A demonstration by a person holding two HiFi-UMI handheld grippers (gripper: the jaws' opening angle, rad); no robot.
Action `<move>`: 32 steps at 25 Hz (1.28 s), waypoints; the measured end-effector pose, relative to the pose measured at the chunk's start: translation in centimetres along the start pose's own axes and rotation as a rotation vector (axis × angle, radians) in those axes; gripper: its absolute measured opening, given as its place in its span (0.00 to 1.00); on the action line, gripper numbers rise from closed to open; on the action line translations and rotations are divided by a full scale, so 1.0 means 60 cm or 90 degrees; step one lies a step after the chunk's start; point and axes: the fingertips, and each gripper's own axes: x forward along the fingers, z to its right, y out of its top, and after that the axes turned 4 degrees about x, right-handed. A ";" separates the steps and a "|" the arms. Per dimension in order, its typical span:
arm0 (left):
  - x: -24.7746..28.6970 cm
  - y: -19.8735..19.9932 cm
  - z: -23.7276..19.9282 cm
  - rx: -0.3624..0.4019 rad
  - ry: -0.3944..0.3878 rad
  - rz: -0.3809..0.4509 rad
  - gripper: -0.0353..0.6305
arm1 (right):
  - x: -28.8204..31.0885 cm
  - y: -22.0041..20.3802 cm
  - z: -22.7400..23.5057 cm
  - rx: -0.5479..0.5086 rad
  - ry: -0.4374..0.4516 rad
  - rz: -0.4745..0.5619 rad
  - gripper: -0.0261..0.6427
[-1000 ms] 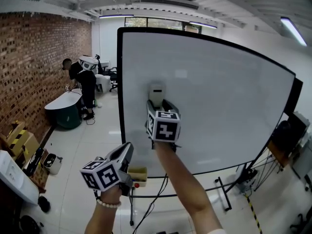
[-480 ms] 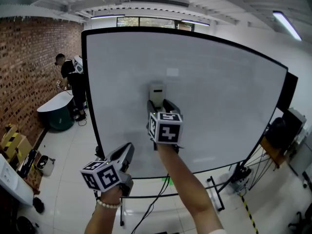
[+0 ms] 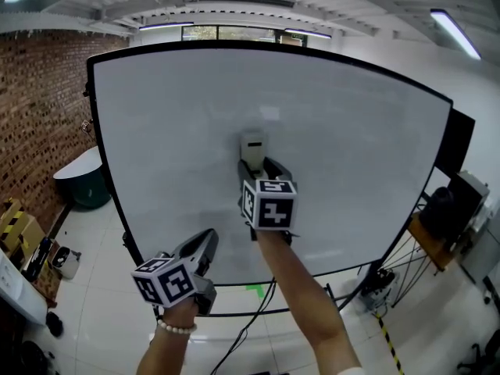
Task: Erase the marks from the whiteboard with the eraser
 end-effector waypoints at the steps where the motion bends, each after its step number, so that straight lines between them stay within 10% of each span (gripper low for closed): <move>1: 0.011 -0.007 0.011 -0.001 0.000 0.000 0.04 | -0.004 0.001 0.017 0.000 0.000 0.000 0.42; 21: 0.189 -0.116 0.152 0.036 0.026 -0.037 0.04 | -0.082 0.015 0.310 -0.011 0.003 -0.008 0.42; 32: 0.318 -0.142 0.243 0.062 -0.117 -0.091 0.04 | -0.116 0.020 0.471 -0.007 -0.059 -0.012 0.42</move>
